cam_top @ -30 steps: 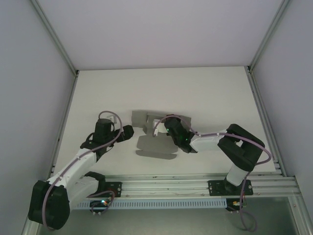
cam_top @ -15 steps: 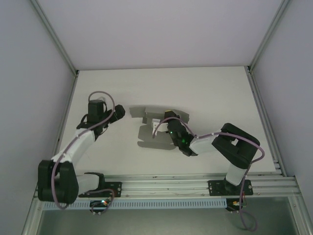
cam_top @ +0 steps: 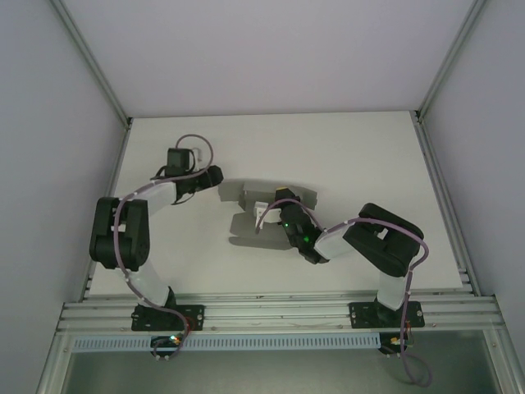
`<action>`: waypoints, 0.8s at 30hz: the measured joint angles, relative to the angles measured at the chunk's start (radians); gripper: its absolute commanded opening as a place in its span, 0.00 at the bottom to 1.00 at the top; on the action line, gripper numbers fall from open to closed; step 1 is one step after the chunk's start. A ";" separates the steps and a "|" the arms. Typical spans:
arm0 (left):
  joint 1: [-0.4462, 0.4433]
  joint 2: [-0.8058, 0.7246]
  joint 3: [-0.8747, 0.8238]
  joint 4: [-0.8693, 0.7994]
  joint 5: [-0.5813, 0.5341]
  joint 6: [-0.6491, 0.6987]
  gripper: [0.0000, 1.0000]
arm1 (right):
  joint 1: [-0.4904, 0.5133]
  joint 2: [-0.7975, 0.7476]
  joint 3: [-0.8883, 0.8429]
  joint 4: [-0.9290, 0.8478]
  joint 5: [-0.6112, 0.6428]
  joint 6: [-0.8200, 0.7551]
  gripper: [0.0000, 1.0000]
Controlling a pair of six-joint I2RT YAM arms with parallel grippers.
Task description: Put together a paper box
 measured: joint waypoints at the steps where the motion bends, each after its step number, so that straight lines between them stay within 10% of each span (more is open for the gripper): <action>1: -0.014 -0.001 -0.001 0.002 0.013 0.008 0.57 | 0.000 -0.001 0.000 -0.004 0.005 0.003 0.00; 24: -0.285 -0.163 -0.346 0.267 -0.023 0.156 0.50 | 0.001 -0.058 0.000 -0.117 0.013 0.086 0.00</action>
